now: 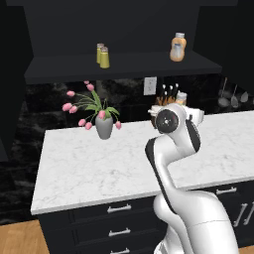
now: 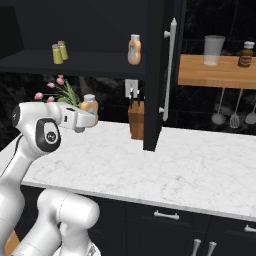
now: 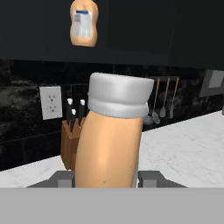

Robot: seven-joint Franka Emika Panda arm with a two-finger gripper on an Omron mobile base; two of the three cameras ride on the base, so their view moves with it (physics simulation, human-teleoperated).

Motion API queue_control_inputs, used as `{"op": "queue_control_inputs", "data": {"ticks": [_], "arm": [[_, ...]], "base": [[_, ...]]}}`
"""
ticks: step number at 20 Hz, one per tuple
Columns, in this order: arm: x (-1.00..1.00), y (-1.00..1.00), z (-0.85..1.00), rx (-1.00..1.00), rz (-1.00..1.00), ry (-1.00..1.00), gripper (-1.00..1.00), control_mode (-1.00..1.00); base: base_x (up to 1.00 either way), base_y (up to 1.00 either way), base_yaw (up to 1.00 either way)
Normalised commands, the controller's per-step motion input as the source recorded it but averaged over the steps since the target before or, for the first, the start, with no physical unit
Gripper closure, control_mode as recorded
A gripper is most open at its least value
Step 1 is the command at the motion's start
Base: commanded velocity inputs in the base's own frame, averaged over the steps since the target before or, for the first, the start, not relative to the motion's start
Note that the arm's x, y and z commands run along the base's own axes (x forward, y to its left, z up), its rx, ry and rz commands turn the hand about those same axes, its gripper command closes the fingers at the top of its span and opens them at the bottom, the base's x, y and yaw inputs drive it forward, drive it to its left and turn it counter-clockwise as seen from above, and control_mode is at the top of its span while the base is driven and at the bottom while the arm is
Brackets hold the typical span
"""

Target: Put the shaker and condiment bottle from the counter next to their counterparts in the cabinet.

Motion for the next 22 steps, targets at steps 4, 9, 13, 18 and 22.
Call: {"op": "queue_control_inputs", "data": {"ticks": [4,9,13,18,22], "arm": [[-0.18,-0.18,0.61,-0.01,-0.11,-0.01,1.00,-1.00],[-0.02,0.00,0.81,0.02,0.01,-0.08,1.00,-1.00],[0.00,-0.11,0.78,0.00,0.01,-0.05,1.00,-1.00],[0.16,-0.02,0.38,0.00,0.00,0.00,1.00,-1.00],[0.46,0.08,0.07,-0.02,0.00,0.06,1.00,-1.00]], "base": [[0.00,0.00,0.00],[0.00,0.00,0.00],[0.00,0.00,0.00],[0.00,0.00,0.00],[0.00,0.00,0.00]]}}
